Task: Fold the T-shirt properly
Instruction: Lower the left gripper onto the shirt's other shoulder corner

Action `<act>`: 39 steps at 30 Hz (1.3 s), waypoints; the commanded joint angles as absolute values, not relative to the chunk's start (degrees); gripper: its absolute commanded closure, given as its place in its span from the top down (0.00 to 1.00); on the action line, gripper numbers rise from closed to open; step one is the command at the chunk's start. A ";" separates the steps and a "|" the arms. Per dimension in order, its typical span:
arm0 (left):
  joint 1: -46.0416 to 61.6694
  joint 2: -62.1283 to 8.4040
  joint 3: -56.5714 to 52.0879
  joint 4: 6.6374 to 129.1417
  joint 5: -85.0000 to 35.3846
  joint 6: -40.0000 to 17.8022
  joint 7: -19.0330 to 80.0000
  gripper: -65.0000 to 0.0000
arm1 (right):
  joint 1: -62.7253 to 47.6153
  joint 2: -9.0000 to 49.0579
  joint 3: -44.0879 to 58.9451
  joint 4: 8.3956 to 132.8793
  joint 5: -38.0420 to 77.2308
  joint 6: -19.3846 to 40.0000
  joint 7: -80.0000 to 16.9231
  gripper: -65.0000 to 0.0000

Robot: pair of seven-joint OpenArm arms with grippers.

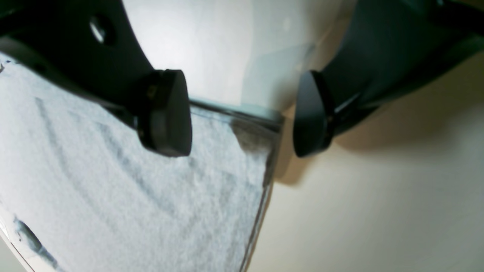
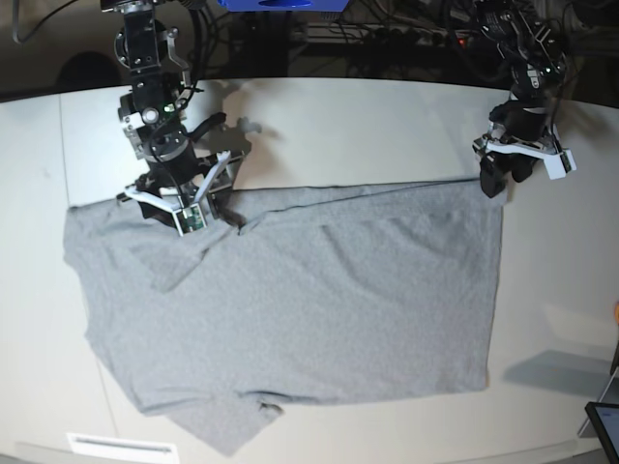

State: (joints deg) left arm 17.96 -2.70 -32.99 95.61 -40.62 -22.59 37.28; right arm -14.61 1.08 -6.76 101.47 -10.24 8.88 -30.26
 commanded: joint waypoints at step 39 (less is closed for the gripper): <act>15.69 -3.38 -29.23 95.69 -41.45 -22.81 36.26 0.20 | -13.58 1.10 -6.90 102.20 -10.07 8.40 -28.79 0.53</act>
State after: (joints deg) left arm 15.62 -2.74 -28.95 94.41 -40.58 -22.55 37.52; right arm -14.31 1.08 -6.76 101.45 -10.24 8.88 -30.26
